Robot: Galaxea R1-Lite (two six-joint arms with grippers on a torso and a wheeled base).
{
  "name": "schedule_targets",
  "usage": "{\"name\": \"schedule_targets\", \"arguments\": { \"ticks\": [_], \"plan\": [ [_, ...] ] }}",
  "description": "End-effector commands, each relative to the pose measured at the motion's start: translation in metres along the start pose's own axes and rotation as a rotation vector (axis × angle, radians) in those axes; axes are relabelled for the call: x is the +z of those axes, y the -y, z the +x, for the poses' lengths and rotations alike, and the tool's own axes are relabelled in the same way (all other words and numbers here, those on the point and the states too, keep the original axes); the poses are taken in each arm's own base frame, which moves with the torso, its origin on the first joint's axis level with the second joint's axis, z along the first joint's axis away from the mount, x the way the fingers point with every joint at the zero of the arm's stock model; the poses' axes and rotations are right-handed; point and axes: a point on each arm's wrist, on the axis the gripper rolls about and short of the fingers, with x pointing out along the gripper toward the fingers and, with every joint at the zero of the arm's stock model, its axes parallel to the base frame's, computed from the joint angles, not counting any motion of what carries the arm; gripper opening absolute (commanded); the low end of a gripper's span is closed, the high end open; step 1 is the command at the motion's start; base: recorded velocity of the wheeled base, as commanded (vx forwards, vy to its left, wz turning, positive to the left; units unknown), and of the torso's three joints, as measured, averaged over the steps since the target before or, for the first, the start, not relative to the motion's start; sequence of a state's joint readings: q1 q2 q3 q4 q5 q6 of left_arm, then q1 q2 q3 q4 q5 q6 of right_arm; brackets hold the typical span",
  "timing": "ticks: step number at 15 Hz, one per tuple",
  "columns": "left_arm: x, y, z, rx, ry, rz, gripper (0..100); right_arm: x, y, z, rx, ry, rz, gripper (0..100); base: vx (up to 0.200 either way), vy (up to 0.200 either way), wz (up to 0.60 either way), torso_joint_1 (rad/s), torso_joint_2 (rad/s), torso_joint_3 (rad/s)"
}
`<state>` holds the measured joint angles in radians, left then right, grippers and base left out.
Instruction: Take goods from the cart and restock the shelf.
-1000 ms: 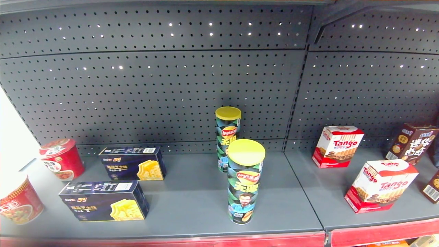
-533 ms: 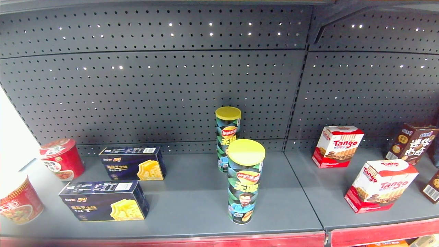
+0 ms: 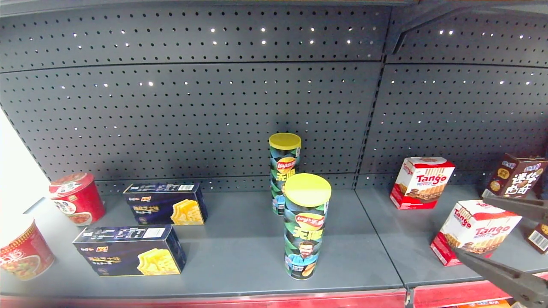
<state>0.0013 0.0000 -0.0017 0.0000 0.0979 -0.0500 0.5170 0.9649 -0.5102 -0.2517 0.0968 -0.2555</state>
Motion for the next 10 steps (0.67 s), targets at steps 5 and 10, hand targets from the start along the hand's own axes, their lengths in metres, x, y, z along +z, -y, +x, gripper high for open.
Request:
{"name": "schedule_targets", "arguments": {
  "ticks": [5,10],
  "plan": [
    [0.0,0.0,0.0,0.001,-0.002,0.0,100,-0.013,-0.003,0.066,-0.103,-0.107,0.036,100,0.0,0.0,0.0,0.0,0.0,0.0],
    [0.0,0.0,0.0,0.001,-0.002,0.0,100,-0.028,-0.008,0.101,-0.183,-0.214,0.178,100,0.0,0.0,0.0,0.0,0.0,0.0]
  ]
}}
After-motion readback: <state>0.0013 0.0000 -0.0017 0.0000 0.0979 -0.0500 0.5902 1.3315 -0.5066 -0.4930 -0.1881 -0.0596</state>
